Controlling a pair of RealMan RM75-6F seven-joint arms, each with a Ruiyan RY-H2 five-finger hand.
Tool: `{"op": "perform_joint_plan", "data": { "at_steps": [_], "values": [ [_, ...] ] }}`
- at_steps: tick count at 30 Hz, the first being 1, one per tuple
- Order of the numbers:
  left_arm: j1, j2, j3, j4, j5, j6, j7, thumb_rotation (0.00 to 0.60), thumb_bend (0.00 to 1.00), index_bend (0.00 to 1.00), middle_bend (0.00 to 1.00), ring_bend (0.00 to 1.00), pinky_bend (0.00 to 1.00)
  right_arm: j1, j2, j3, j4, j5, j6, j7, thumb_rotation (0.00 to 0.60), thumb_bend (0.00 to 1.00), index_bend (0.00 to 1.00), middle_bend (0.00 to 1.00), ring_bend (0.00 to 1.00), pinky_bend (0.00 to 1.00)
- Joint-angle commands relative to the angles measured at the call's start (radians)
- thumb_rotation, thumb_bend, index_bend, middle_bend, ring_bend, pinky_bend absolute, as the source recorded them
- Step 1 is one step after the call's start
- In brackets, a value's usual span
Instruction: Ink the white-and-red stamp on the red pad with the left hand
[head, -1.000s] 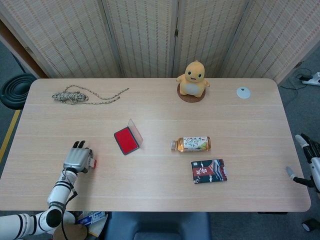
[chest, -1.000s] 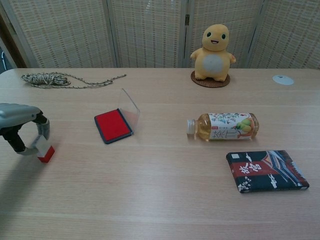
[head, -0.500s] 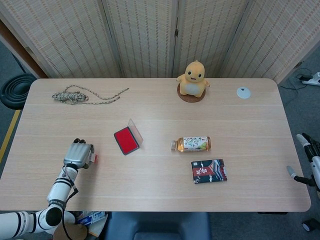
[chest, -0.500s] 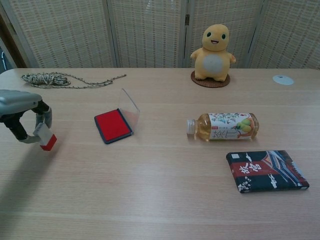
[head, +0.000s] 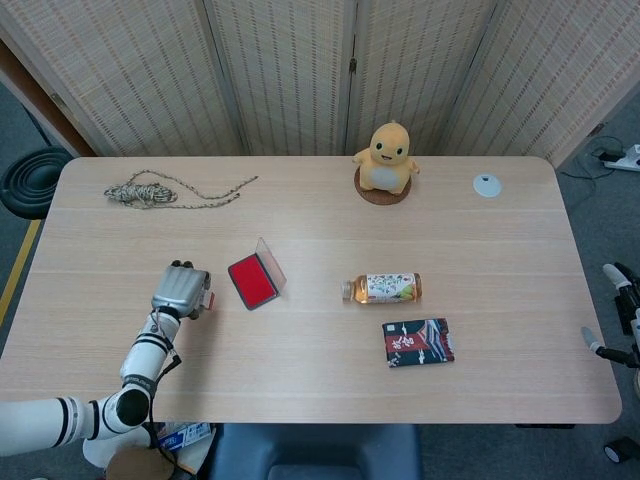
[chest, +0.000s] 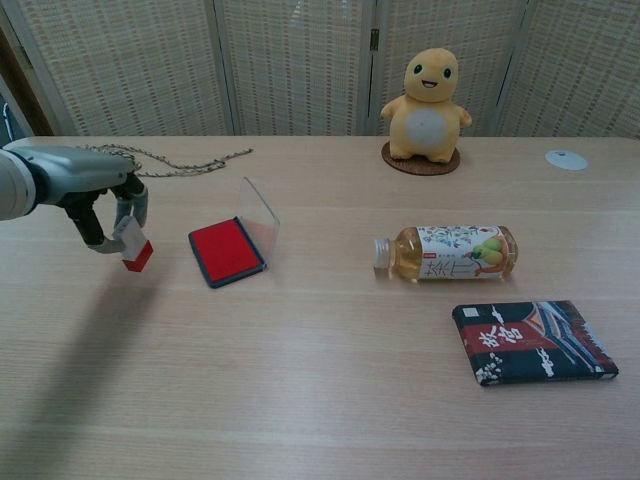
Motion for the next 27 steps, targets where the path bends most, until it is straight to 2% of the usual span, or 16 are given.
{"op": "perform_joint_plan", "data": {
  "at_steps": [1, 27],
  "values": [
    [-0.028, -0.023, -0.008, 0.023, -0.027, -0.01, 0.015, 0.6, 0.31, 0.52, 0.47, 0.22, 0.25, 0.003, 0.005, 0.0, 0.014, -0.002, -0.011, 0.029, 0.6, 0.31, 0.0, 0.0, 0.0, 0.0],
    [-0.211, -0.166, -0.033, 0.254, -0.194, -0.123, 0.058, 0.6, 0.31, 0.52, 0.47, 0.22, 0.25, 0.011, 0.018, -0.003, 0.099, -0.009, -0.057, 0.212, 0.6, 0.31, 0.0, 0.0, 0.0, 0.0]
  ]
}}
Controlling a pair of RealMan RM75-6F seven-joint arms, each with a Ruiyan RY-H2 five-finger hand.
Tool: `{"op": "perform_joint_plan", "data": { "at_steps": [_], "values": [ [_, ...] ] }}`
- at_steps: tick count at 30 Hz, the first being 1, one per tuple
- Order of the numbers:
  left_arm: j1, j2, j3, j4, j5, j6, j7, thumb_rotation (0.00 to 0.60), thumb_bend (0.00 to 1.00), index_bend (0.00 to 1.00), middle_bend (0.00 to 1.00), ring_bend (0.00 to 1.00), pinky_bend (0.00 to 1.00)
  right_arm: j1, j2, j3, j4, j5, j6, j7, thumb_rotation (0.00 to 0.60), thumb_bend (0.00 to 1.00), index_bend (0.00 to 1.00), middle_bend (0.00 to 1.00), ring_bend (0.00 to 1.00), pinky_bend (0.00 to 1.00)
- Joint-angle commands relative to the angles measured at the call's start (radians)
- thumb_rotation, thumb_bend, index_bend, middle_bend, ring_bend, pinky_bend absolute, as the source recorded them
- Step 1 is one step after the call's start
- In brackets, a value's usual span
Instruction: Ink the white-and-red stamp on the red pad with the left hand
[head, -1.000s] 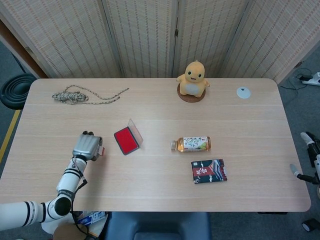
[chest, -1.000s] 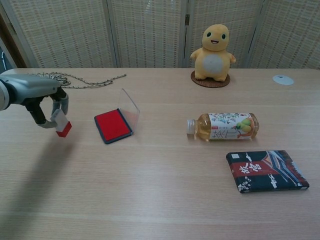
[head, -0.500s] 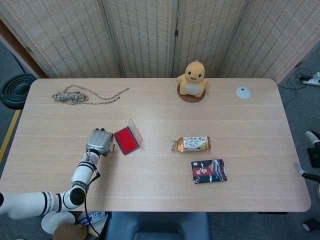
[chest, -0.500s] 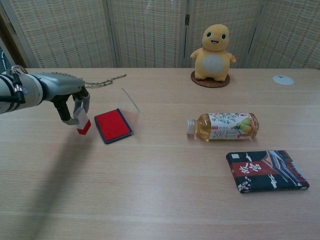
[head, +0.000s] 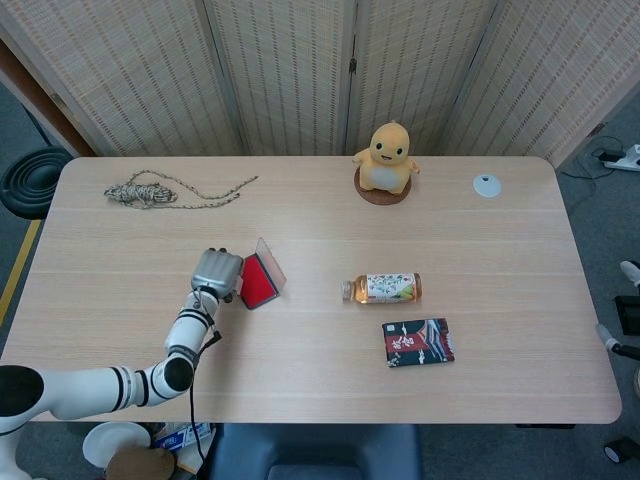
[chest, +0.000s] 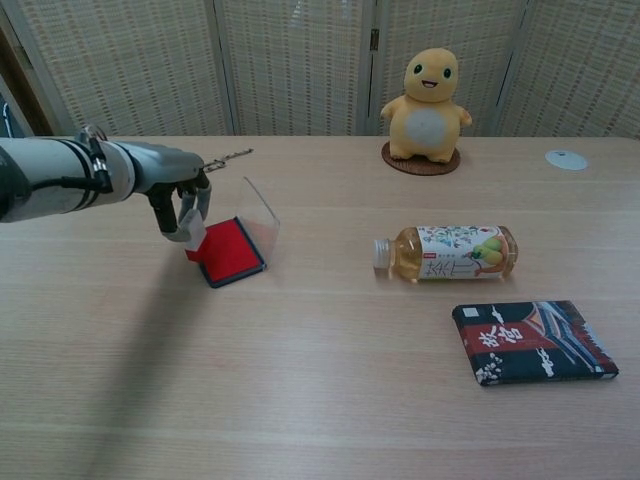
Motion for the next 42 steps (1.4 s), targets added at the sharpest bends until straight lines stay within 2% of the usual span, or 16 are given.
{"op": "perform_joint_plan", "data": {
  "at_steps": [1, 9, 25, 33, 42],
  "values": [
    [-0.022, -0.016, -0.002, 0.029, -0.021, -0.015, 0.008, 0.6, 0.31, 0.52, 0.47, 0.22, 0.25, 0.002, 0.0, 0.0, 0.013, 0.003, -0.009, 0.018, 0.6, 0.31, 0.0, 0.0, 0.0, 0.0],
    [-0.062, -0.049, 0.001, 0.087, -0.058, -0.042, 0.02, 0.6, 0.31, 0.52, 0.47, 0.22, 0.25, 0.005, -0.002, -0.001, 0.036, -0.001, -0.018, 0.051, 0.6, 0.31, 0.0, 0.0, 0.0, 0.0],
    [-0.09, -0.087, 0.039, 0.174, -0.093, -0.102, 0.015, 0.6, 0.31, 0.52, 0.47, 0.22, 0.25, 0.001, 0.0, -0.001, 0.046, -0.001, -0.016, 0.074, 0.6, 0.31, 0.0, 0.0, 0.0, 0.0],
    [-0.091, -0.077, 0.04, 0.14, -0.08, -0.066, 0.001, 0.6, 0.31, 0.52, 0.47, 0.22, 0.25, -0.003, 0.003, -0.001, 0.043, 0.0, -0.01, 0.074, 0.6, 0.31, 0.0, 0.0, 0.0, 0.0],
    [-0.078, -0.024, 0.042, 0.02, -0.064, 0.021, -0.002, 0.6, 0.31, 0.52, 0.47, 0.22, 0.25, -0.004, 0.002, 0.0, 0.036, 0.002, -0.006, 0.057, 0.6, 0.31, 0.0, 0.0, 0.0, 0.0]
  ]
}}
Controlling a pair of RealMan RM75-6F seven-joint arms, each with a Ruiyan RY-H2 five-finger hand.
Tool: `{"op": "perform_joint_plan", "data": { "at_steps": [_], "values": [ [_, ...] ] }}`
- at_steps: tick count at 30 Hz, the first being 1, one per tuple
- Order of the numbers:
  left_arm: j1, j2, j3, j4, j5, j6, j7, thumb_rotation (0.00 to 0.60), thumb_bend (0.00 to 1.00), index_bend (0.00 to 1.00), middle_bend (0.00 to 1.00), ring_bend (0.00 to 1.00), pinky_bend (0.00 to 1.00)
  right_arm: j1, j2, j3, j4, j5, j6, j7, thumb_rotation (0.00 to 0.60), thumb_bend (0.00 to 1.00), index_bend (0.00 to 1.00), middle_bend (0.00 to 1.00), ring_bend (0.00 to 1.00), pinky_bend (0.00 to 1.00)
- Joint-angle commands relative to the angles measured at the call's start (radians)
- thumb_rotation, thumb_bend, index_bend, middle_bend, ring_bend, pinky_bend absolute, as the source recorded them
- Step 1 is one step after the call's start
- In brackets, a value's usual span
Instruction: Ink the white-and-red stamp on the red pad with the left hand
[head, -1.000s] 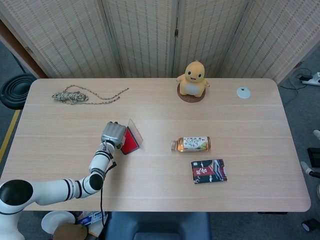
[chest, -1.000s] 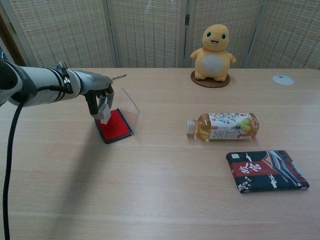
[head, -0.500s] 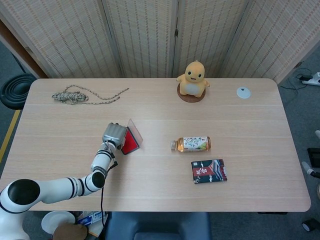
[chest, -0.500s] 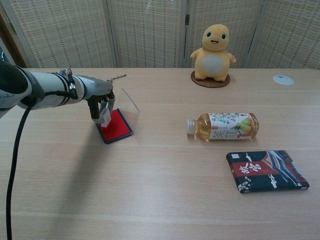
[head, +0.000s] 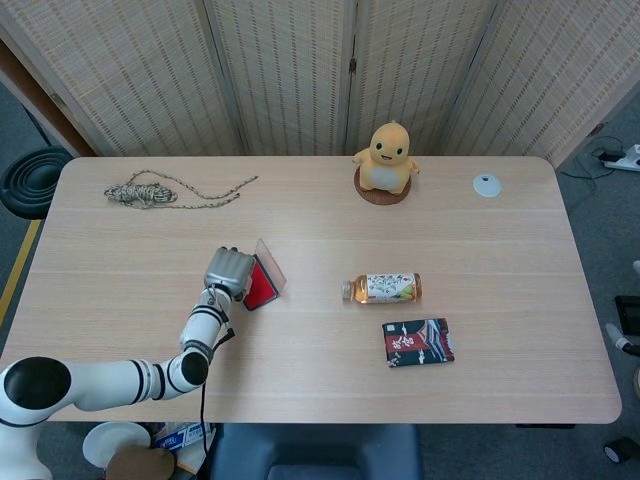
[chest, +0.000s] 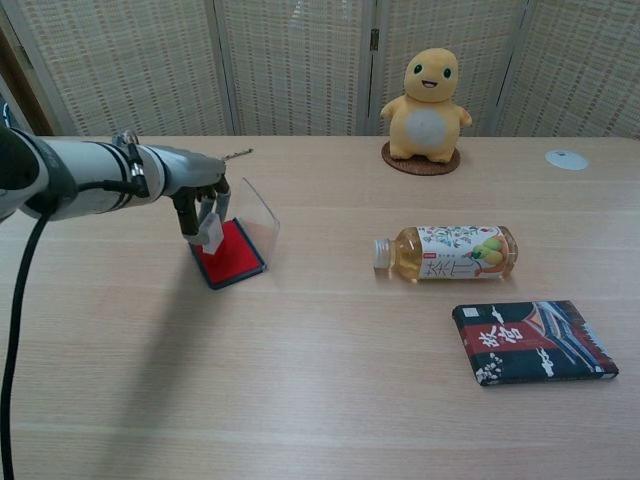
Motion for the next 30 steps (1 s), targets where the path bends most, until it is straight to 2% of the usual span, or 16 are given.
{"op": "perform_joint_plan", "data": {
  "at_steps": [1, 7, 12, 30],
  "values": [
    [0.01, 0.028, 0.004, -0.048, 0.008, 0.036, 0.0, 0.6, 0.31, 0.52, 0.47, 0.22, 0.25, 0.001, -0.001, -0.001, -0.003, -0.001, -0.001, -0.008, 0.6, 0.31, 0.0, 0.0, 0.0, 0.0],
    [0.065, 0.118, 0.024, -0.209, 0.05, 0.15, -0.026, 0.6, 0.31, 0.52, 0.47, 0.22, 0.25, 0.003, -0.006, 0.001, -0.022, 0.004, 0.002, -0.057, 0.6, 0.31, 0.0, 0.0, 0.0, 0.0],
    [0.106, 0.159, 0.04, -0.271, 0.081, 0.19, -0.049, 0.6, 0.31, 0.52, 0.47, 0.22, 0.25, 0.0, -0.01, 0.001, -0.042, 0.004, 0.014, -0.1, 0.6, 0.31, 0.0, 0.0, 0.0, 0.0],
    [0.198, 0.16, 0.06, -0.228, 0.187, 0.14, -0.152, 0.6, 0.31, 0.51, 0.47, 0.22, 0.25, 0.001, -0.012, 0.0, -0.077, 0.009, 0.015, -0.163, 0.6, 0.31, 0.0, 0.0, 0.0, 0.0]
  ]
}}
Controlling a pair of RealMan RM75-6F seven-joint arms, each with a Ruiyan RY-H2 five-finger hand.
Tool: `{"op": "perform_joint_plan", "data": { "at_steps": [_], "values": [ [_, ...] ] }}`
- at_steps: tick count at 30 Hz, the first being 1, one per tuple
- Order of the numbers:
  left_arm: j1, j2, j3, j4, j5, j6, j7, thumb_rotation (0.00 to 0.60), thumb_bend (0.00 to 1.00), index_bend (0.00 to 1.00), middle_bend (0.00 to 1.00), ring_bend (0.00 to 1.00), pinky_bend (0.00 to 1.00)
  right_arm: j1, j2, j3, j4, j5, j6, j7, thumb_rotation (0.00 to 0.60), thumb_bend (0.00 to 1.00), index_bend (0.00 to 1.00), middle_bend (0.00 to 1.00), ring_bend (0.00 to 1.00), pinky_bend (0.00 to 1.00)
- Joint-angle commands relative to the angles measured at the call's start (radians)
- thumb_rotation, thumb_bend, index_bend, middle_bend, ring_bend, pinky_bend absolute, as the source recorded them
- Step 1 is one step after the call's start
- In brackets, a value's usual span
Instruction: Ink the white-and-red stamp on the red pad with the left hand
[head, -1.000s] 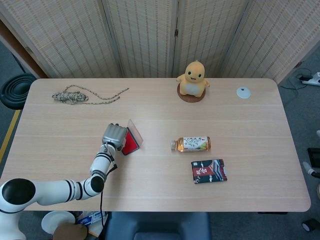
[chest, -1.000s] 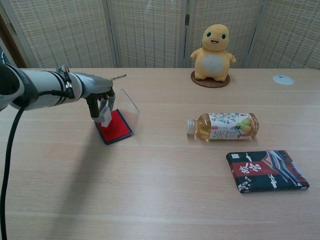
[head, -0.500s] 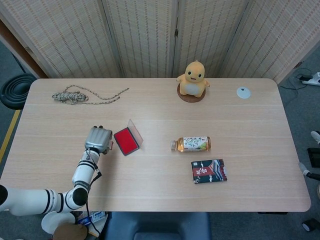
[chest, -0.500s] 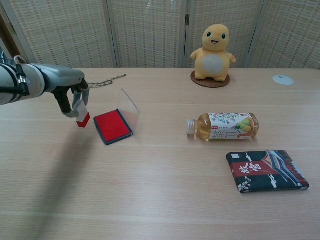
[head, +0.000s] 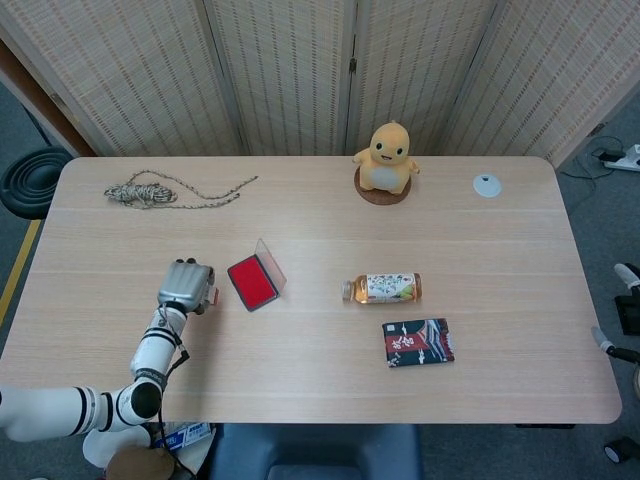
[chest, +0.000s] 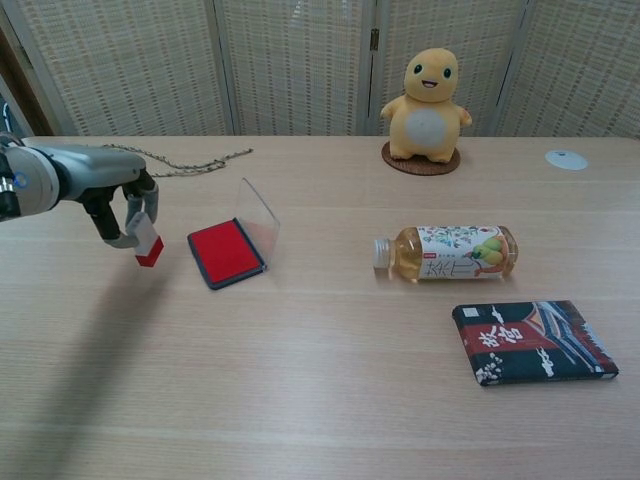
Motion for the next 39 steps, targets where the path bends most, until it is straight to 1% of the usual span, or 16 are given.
{"op": "perform_joint_plan", "data": {
  "at_steps": [1, 9, 18, 28, 30, 35, 39],
  "values": [
    [0.01, -0.007, 0.001, 0.019, 0.012, -0.018, -0.015, 0.6, 0.31, 0.51, 0.47, 0.22, 0.25, 0.001, 0.0, 0.0, -0.001, 0.0, -0.001, -0.002, 0.6, 0.31, 0.0, 0.0, 0.0, 0.0],
    [0.02, -0.033, 0.002, 0.09, 0.024, -0.084, -0.039, 0.6, 0.31, 0.5, 0.47, 0.22, 0.25, 0.002, 0.0, 0.001, 0.001, 0.006, -0.007, -0.001, 0.6, 0.31, 0.0, 0.0, 0.0, 0.0],
    [0.04, -0.053, 0.004, 0.134, 0.044, -0.114, -0.07, 0.6, 0.31, 0.5, 0.47, 0.22, 0.25, 0.0, 0.002, 0.0, -0.001, -0.001, -0.003, 0.004, 0.6, 0.31, 0.0, 0.0, 0.0, 0.0],
    [0.051, -0.07, 0.0, 0.157, 0.059, -0.129, -0.086, 0.6, 0.31, 0.49, 0.47, 0.22, 0.25, -0.011, 0.007, -0.002, -0.005, -0.007, 0.017, 0.007, 0.6, 0.31, 0.0, 0.0, 0.0, 0.0],
    [0.051, -0.071, 0.0, 0.159, 0.063, -0.131, -0.087, 0.6, 0.31, 0.48, 0.47, 0.21, 0.25, -0.013, 0.007, -0.003, -0.006, -0.008, 0.021, 0.006, 0.6, 0.31, 0.0, 0.0, 0.0, 0.0],
    [0.055, -0.068, -0.001, 0.152, 0.066, -0.13, -0.087, 0.6, 0.31, 0.41, 0.44, 0.2, 0.25, -0.018, 0.01, -0.003, -0.01, -0.008, 0.03, 0.007, 0.6, 0.31, 0.0, 0.0, 0.0, 0.0],
    [0.058, -0.068, -0.001, 0.151, 0.071, -0.129, -0.089, 0.6, 0.31, 0.41, 0.44, 0.2, 0.25, -0.021, 0.011, -0.003, -0.013, -0.012, 0.038, 0.005, 0.6, 0.31, 0.0, 0.0, 0.0, 0.0]
  ]
}}
